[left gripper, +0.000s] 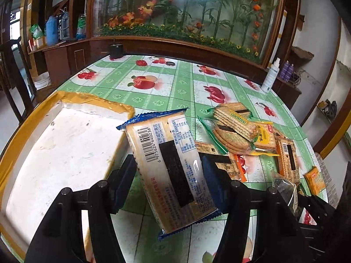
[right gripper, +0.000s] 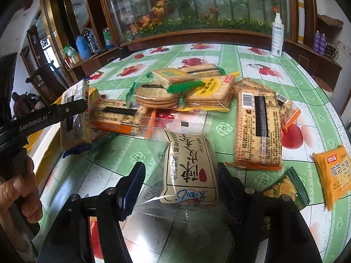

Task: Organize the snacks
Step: 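Grasp the white-blue cracker pack with the left tool while the right grasps the clear labelled snack bag, then carry both packs into the yellow-rimmed tray and open both tools to release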

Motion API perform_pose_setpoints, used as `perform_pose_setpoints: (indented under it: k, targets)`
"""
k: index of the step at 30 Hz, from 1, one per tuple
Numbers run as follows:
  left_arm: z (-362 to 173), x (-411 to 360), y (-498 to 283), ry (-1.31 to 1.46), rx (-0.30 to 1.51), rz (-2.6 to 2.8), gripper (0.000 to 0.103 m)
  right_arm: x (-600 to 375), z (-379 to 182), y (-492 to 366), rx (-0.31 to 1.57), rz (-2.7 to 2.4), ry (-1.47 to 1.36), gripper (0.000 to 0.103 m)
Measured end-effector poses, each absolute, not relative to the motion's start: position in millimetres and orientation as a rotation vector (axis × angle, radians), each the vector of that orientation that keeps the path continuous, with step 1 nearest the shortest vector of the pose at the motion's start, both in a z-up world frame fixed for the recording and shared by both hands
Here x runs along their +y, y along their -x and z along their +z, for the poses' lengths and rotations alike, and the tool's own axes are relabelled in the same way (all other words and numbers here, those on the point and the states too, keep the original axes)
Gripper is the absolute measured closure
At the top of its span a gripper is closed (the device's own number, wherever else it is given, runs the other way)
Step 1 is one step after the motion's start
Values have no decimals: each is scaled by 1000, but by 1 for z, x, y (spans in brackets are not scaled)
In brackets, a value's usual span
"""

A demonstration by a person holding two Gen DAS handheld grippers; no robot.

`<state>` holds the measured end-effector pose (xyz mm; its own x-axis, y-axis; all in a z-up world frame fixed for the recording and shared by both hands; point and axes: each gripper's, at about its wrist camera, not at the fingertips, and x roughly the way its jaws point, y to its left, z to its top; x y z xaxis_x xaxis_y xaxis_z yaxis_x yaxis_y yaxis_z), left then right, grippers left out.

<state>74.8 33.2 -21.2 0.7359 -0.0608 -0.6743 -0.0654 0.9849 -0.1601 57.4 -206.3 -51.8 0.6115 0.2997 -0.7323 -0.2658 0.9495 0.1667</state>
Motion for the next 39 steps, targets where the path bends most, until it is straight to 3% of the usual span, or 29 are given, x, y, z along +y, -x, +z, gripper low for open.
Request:
perform_pose_setpoints:
  k: [16,19,20,21,29,31,32,33,34,35,36,39]
  targets:
    - [8,84,-30,210,669,61,43,-171,-22,-43,800,415,-33,39]
    - [7,103,-21,223,663,94,43,-155,-18,-42,800,441,-16,56]
    - [7,109,-19,227,661,103,43,-149,-17,-42,804,462,-20,93]
    - [7,115,-16,230,658,113,43,-142,-16,-45,820,497,-34,101]
    - [4,159,-3,279,639,185,43,-98,-19,-45,837,529,47,101]
    - [3,163,-3,285,642,185,43,-95,-18,-42,837,537,65,96]
    - [3,165,-1,286,641,185,43,-94,-17,-38,836,550,77,88]
    - [3,166,-1,283,645,187,42,-95,-18,-38,837,558,92,60]
    - [2,167,0,283,646,186,42,-94,-19,-36,841,558,112,41]
    - [1,168,0,287,648,182,42,-95,-20,-32,835,550,137,15]
    - [0,168,0,288,651,181,42,-96,-21,-28,807,536,173,11]
    - [-4,169,0,288,661,177,42,-98,-28,-28,824,538,211,11]
